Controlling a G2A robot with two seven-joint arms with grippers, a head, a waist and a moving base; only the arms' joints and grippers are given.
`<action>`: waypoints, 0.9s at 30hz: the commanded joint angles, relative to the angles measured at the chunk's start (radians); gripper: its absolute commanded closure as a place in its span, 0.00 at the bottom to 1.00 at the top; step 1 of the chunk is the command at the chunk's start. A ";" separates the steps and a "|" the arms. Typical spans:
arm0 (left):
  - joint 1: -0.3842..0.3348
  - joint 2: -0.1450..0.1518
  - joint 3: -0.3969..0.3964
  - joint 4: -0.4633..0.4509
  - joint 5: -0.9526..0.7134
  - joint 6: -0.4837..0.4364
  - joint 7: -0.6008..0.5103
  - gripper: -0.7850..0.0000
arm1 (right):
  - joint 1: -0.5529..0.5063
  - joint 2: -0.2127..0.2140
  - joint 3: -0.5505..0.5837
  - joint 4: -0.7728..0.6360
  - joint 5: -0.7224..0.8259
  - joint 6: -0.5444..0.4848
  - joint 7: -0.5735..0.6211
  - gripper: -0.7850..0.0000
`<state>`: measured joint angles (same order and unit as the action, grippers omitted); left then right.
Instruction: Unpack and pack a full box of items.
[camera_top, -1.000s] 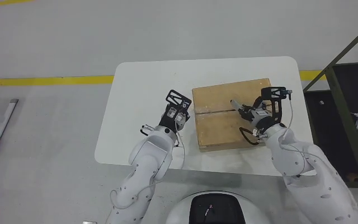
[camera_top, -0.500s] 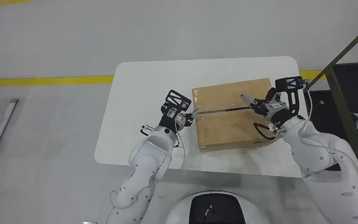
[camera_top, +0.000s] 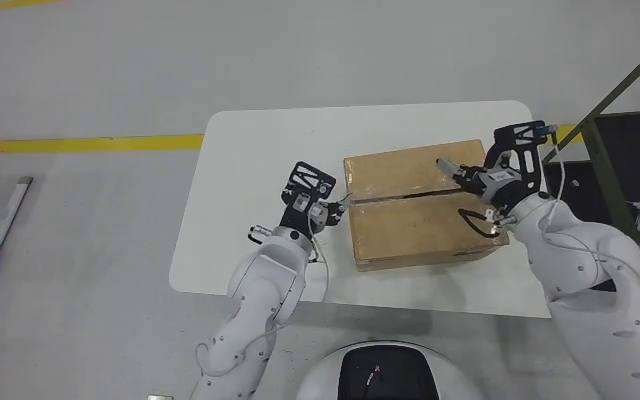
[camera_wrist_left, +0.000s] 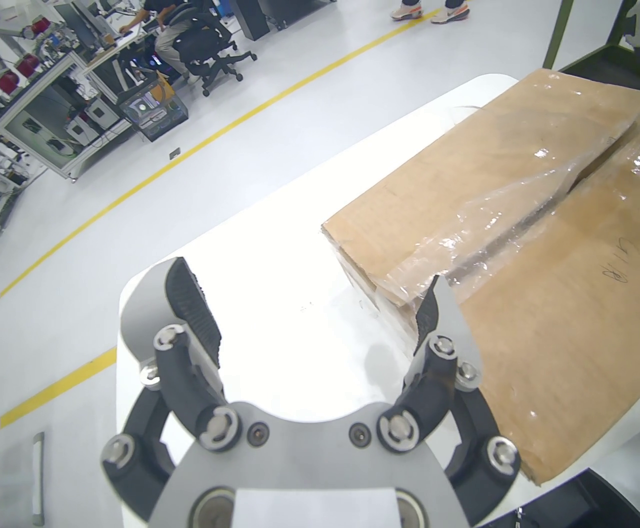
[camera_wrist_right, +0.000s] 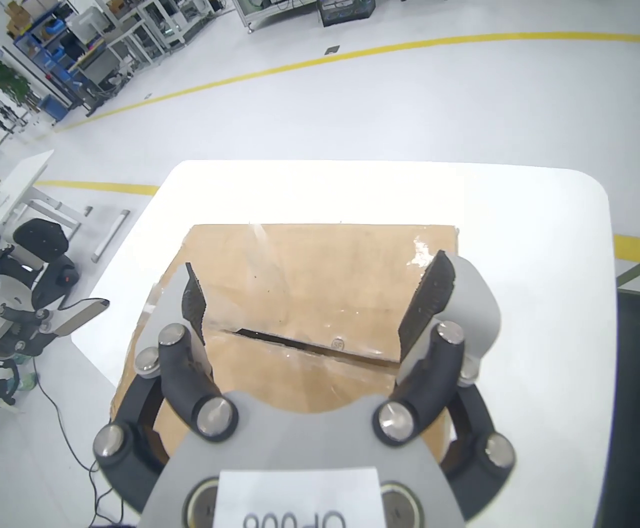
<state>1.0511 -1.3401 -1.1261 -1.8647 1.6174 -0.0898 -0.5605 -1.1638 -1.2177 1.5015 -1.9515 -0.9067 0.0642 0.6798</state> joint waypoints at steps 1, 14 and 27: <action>0.007 -0.001 -0.012 -0.006 0.010 0.035 -0.001 0.00 | 0.056 0.004 -0.010 0.027 -0.002 -0.032 0.097 0.00; 0.016 -0.002 -0.028 -0.012 0.019 0.060 -0.007 0.00 | 0.405 0.021 -0.071 0.319 0.176 -0.291 0.440 0.00; 0.016 -0.002 -0.028 -0.012 0.019 0.060 -0.007 0.00 | 0.547 0.018 -0.244 0.464 0.116 -0.360 0.508 0.53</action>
<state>1.0672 -1.3422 -1.1542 -1.8772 1.6368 -0.0302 -0.5679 -0.6223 -1.1989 1.2712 -1.4917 -0.7805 -0.2968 1.1903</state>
